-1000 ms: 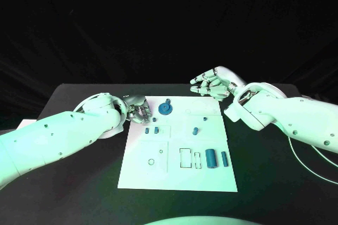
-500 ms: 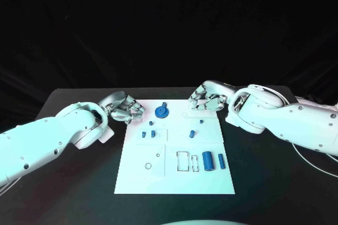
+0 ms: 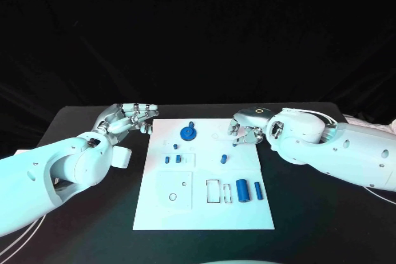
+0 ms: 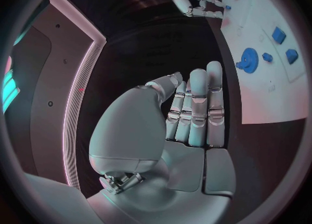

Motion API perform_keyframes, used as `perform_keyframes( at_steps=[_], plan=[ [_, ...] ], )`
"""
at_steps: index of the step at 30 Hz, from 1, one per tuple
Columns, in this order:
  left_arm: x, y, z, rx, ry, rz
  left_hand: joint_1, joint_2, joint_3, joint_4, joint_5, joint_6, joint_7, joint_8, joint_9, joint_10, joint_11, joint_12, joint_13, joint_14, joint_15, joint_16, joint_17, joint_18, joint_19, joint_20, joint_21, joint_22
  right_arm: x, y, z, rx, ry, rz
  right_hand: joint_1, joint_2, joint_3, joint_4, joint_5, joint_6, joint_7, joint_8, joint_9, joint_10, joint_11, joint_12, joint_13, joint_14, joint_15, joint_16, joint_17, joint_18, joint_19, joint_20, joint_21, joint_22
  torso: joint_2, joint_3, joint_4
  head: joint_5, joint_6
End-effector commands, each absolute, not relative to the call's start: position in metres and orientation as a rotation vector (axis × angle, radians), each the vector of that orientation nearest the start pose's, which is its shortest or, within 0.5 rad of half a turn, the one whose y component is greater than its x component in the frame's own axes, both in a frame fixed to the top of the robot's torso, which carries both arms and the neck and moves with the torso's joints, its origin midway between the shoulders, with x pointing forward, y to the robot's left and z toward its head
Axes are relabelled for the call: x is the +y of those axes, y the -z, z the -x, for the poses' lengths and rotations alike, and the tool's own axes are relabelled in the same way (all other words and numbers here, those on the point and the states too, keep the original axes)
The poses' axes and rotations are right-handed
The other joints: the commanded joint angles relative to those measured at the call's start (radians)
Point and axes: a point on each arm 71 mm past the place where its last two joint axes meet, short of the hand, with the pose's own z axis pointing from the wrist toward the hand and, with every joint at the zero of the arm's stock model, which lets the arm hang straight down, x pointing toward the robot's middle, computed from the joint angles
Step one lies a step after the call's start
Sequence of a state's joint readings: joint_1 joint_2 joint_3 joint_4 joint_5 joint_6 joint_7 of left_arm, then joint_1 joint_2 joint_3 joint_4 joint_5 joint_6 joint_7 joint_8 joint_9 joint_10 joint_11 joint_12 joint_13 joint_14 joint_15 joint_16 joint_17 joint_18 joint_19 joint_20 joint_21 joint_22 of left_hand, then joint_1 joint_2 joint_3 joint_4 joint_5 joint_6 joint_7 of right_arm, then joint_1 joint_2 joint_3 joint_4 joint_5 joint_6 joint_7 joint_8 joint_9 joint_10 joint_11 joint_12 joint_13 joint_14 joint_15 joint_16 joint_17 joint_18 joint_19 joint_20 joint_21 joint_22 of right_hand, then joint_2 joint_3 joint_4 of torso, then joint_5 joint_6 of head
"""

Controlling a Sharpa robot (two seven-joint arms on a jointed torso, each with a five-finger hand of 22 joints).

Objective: Assemble the parts on the task board

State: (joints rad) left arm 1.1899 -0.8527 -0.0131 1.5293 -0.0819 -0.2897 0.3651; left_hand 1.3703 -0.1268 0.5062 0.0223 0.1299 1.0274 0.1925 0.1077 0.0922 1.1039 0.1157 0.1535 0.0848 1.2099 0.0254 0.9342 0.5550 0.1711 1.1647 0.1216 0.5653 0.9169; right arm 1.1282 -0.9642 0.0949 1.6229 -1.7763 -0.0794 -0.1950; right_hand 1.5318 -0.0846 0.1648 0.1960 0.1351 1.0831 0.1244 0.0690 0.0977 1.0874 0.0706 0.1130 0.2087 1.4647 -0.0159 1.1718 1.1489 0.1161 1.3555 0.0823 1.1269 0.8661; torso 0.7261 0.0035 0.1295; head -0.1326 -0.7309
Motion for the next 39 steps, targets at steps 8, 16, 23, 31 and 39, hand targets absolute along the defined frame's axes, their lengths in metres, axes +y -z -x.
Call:
perform_keyframes(
  at_steps=[8,16,23,31,39],
  plan=[
    [0.215,0.172,-0.486,1.333,1.601,1.195,-0.014,0.004,-0.014,0.000,0.003,-0.010,-0.001,0.006,-0.002,-0.012,0.003,0.009,0.001,-0.007,0.004,-0.006,-0.003,0.011,-0.003,0.006,-0.011,-0.007,-0.230,0.178,-0.463,1.764,-0.282,0.479,-0.012,-0.023,0.021,0.006,-0.004,0.007,-0.004,-0.004,-0.002,0.010,-0.004,-0.011,-0.029,0.037,-0.007,-0.012,-0.010,0.013,0.004,-0.001,-0.011,-0.009,0.001,0.0011,-0.0013,0.004,0.001],
    [0.219,0.174,-0.487,1.337,1.567,1.192,0.000,0.014,-0.013,-0.009,0.005,-0.010,-0.002,0.010,-0.002,-0.015,0.002,0.017,0.002,-0.008,0.001,-0.006,-0.007,0.012,0.001,0.004,-0.016,-0.012,-0.230,0.181,-0.463,1.792,-0.295,0.467,-0.006,-0.024,0.054,0.004,0.007,0.017,-0.004,-0.003,-0.001,0.021,-0.004,-0.015,-0.053,0.037,-0.008,-0.013,-0.015,0.012,0.006,-0.003,-0.013,-0.011,0.000,0.0012,-0.0015,0.004,-0.001],
    [0.218,0.175,-0.488,1.359,1.553,1.155,0.014,0.020,-0.010,-0.020,0.006,-0.013,-0.001,0.013,-0.003,-0.020,0.002,0.022,0.003,-0.008,0.000,-0.005,-0.010,0.013,0.004,0.002,-0.019,-0.015,-0.228,0.184,-0.464,1.801,-0.306,0.460,-0.001,-0.024,0.098,-0.001,-0.002,0.022,-0.002,-0.003,-0.001,0.031,-0.003,-0.019,-0.077,0.037,-0.006,-0.012,-0.018,0.012,0.008,-0.002,-0.015,-0.012,0.001,0.0012,0.0002,0.003,-0.001],
    [0.217,0.175,-0.488,1.376,1.548,1.129,0.014,0.021,-0.010,-0.020,0.006,-0.013,-0.001,0.013,-0.003,-0.020,0.002,0.023,0.003,-0.008,0.000,-0.005,-0.010,0.013,0.004,0.002,-0.019,-0.015,-0.225,0.191,-0.465,1.823,-0.313,0.461,-0.011,-0.027,0.144,-0.003,-0.013,0.033,-0.001,-0.002,0.000,0.048,-0.002,-0.021,-0.101,0.037,-0.003,-0.011,-0.021,0.012,0.010,0.000,-0.014,-0.010,0.001,0.0011,-0.0014,0.005,-0.004],
    [0.216,0.175,-0.488,1.382,1.547,1.129,0.017,0.020,-0.011,-0.024,0.005,-0.015,0.000,0.014,-0.004,-0.023,0.003,0.024,0.002,-0.008,0.000,-0.005,-0.011,0.012,0.006,0.002,-0.019,-0.016,-0.226,0.196,-0.466,1.843,-0.302,0.461,-0.019,-0.025,0.186,-0.015,-0.037,0.048,-0.001,0.000,0.004,0.068,-0.003,-0.021,-0.119,0.037,-0.003,-0.008,-0.022,0.011,0.012,0.001,-0.013,-0.009,0.001,0.0011,-0.0012,0.005,-0.007]
  ],
)
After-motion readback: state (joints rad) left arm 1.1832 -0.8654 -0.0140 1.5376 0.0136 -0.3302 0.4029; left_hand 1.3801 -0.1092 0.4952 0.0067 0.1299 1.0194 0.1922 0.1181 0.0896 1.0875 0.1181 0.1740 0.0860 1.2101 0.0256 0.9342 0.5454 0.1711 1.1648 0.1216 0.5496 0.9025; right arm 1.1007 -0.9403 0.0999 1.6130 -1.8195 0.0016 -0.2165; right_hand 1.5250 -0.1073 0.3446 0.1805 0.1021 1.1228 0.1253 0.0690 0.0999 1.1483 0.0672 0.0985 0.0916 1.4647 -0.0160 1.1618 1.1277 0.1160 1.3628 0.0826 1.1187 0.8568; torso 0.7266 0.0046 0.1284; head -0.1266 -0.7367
